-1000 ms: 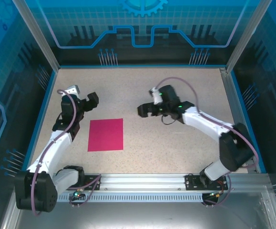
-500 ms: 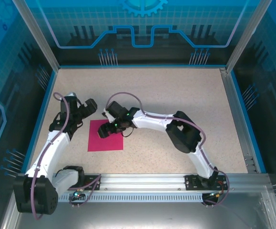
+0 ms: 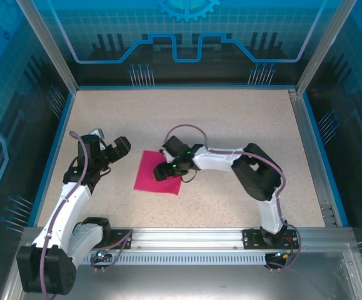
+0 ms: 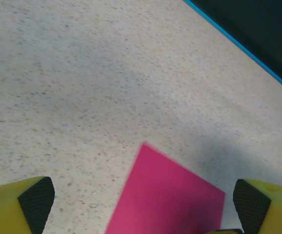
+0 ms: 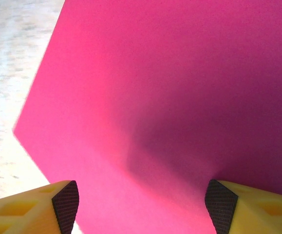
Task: Fold a paper plane with a square sheet of paper (pick it up from the middle)
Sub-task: Move the square sheet of paper to the center of the table.
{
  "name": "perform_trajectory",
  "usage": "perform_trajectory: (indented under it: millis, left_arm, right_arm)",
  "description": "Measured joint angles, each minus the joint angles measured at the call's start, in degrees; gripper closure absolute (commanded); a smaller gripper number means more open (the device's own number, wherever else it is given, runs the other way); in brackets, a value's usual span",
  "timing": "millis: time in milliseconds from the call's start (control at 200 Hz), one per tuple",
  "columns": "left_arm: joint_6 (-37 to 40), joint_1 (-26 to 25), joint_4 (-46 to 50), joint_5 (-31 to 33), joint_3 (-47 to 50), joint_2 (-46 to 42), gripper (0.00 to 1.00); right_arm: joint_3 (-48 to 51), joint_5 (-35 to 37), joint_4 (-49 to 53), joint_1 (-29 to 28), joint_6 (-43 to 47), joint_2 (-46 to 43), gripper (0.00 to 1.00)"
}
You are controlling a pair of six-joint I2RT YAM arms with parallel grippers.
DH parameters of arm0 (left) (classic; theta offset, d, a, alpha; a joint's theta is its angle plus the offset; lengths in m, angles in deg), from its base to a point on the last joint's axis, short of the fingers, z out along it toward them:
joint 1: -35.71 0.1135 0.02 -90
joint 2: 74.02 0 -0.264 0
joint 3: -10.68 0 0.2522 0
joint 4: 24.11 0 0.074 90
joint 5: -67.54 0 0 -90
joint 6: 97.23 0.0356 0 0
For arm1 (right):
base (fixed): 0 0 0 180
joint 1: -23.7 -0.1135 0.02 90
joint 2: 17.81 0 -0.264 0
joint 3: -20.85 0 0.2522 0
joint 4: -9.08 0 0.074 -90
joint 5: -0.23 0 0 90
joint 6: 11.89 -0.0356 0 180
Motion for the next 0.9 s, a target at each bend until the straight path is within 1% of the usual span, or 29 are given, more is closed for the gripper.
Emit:
perform_trajectory:
  millis: [105, 225, 315, 425, 500, 570, 650, 700, 735, 795, 900]
  left_arm:
    - [-1.03, -0.02, -3.04, -4.94, 1.6, -0.57, 0.02]
    - [-1.64, -0.02, -5.16, -9.25, 2.75, -0.52, 0.02]
    - [-1.84, -0.02, -6.51, -11.63, 2.78, 0.24, 0.01]
    - [-1.88, -0.5, -8.52, -13.94, 2.78, 2.62, 0.02]
    - [-2.01, -1.16, -9.27, -14.75, 2.78, 4.2, 0.01]
    - [-2.49, -1.44, -9.44, -14.95, 2.78, 5.22, 0.01]
    - [-2.95, -1.44, -9.64, -14.88, 2.78, 5.64, 0.01]
    - [-3.1, -1.44, -10.25, -14.78, 2.78, 5.64, 0.02]
    - [-3.26, -1.44, -10.75, -14.73, 2.78, 5.66, 0.01]
    - [-3.45, -1.44, -11.65, -14.71, 2.78, 5.81, 0.02]
    - [-3.39, -1.44, -11.98, -14.51, 2.75, 6.47, 0.01]
  right_arm:
    - [5.33, 0.22, 0.59, 5.55, 2.91, -4.2, 0.26]
    - [6.97, 1.77, 4.35, 10.25, 7.41, -6.43, 0.25]
    - [6.54, 3.32, 7.61, 12.17, 10.95, -6.75, 0.25]
    - [4.87, 6.29, 12.28, 12.46, 13.57, -6.78, 0.23]
    - [3.91, 9.11, 15.3, 11.96, 14.16, -7.21, 0.17]
    - [2.69, 14.27, 17.75, 10.14, 13.9, -8.2, 0.07]
    - [1.7, 21.9, 18.49, 5.79, 13.03, -9.81, 0.04]
    - [1.25, 24.9, 18.4, 2.84, 12.9, -10.54, 0.04]
    - [0.76, 25.53, 18.32, 1.16, 12.63, -10.58, 0.05]
    - [0.11, 24.52, 17.29, -0.79, 12.24, -10.05, 0.08]
    - [0.02, 21.35, 14.67, -0.92, 10.54, -7.85, 0.1]
